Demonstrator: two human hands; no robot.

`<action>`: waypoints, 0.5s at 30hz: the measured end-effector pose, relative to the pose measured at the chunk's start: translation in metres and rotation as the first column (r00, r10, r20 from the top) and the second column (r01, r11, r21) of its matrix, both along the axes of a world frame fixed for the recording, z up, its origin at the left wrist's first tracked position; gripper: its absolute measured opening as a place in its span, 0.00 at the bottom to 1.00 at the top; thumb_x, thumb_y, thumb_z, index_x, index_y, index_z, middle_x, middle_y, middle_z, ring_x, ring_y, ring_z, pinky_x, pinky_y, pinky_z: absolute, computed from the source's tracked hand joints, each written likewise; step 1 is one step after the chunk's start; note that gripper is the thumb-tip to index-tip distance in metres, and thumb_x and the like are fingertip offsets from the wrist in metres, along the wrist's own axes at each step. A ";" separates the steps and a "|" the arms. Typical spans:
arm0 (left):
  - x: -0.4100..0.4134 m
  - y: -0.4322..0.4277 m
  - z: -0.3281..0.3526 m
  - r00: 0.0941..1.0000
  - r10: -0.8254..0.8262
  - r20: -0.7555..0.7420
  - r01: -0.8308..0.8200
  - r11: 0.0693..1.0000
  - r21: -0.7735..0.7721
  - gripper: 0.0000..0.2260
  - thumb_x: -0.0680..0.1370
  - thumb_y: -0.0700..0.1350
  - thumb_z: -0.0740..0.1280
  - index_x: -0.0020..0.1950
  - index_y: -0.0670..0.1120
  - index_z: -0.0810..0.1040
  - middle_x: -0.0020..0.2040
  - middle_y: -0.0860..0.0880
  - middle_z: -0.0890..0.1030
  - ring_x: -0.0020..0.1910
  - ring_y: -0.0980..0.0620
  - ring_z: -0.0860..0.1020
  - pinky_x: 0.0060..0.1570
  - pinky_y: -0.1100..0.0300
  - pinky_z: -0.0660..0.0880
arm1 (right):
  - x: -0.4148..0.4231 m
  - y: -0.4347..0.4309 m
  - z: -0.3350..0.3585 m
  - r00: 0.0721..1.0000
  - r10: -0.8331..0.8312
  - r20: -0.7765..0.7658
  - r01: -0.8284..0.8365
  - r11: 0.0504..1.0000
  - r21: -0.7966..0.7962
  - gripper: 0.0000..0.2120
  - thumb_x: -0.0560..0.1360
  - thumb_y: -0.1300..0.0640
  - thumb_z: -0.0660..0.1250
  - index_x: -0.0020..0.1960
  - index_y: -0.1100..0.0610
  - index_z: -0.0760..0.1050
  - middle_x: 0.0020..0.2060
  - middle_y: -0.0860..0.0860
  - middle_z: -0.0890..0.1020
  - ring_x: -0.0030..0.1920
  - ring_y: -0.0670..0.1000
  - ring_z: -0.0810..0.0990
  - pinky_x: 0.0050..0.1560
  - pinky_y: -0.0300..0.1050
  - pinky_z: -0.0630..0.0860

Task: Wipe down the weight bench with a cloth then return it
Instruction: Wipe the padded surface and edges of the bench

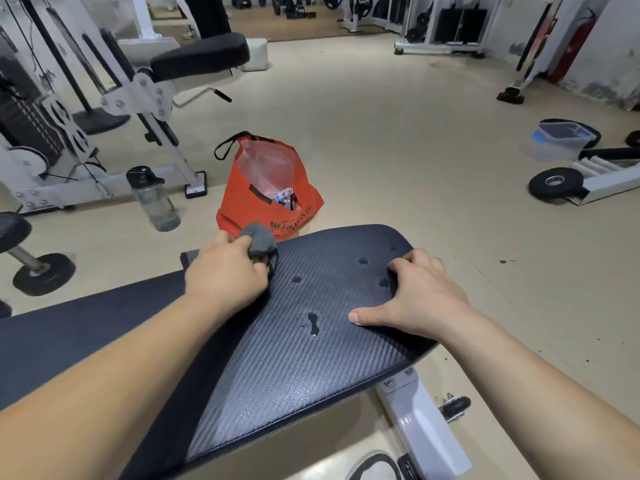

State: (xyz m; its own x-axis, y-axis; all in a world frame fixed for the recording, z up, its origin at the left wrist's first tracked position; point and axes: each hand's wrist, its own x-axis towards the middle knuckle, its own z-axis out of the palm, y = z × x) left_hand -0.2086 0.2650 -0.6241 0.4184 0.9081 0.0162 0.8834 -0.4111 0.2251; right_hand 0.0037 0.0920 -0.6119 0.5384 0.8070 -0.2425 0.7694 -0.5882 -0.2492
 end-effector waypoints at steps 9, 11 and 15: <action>-0.002 -0.017 -0.001 0.896 -0.424 0.133 0.437 0.895 -0.092 0.21 0.70 0.62 0.59 0.63 0.64 0.76 0.56 0.60 0.74 0.58 0.52 0.78 0.58 0.51 0.77 | -0.002 0.000 0.004 1.000 0.001 0.019 0.000 1.000 -0.021 0.47 0.56 0.21 0.72 0.66 0.48 0.73 0.64 0.46 0.68 0.70 0.52 0.65 0.57 0.51 0.73; 0.004 -0.009 -0.001 0.955 -0.264 0.137 0.274 0.959 -0.065 0.19 0.73 0.60 0.61 0.63 0.62 0.77 0.58 0.57 0.75 0.60 0.48 0.77 0.58 0.50 0.76 | -0.002 -0.001 0.005 1.000 0.008 0.016 -0.008 1.000 -0.017 0.47 0.56 0.20 0.71 0.66 0.48 0.73 0.64 0.46 0.68 0.69 0.52 0.65 0.58 0.51 0.74; 0.020 -0.064 -0.013 0.958 -0.265 0.108 0.261 0.964 0.057 0.19 0.73 0.58 0.62 0.64 0.59 0.76 0.59 0.55 0.74 0.60 0.46 0.76 0.54 0.50 0.78 | -0.002 -0.002 0.004 1.000 0.013 0.020 -0.013 1.000 -0.003 0.47 0.56 0.21 0.72 0.66 0.48 0.73 0.65 0.47 0.69 0.70 0.52 0.65 0.59 0.51 0.73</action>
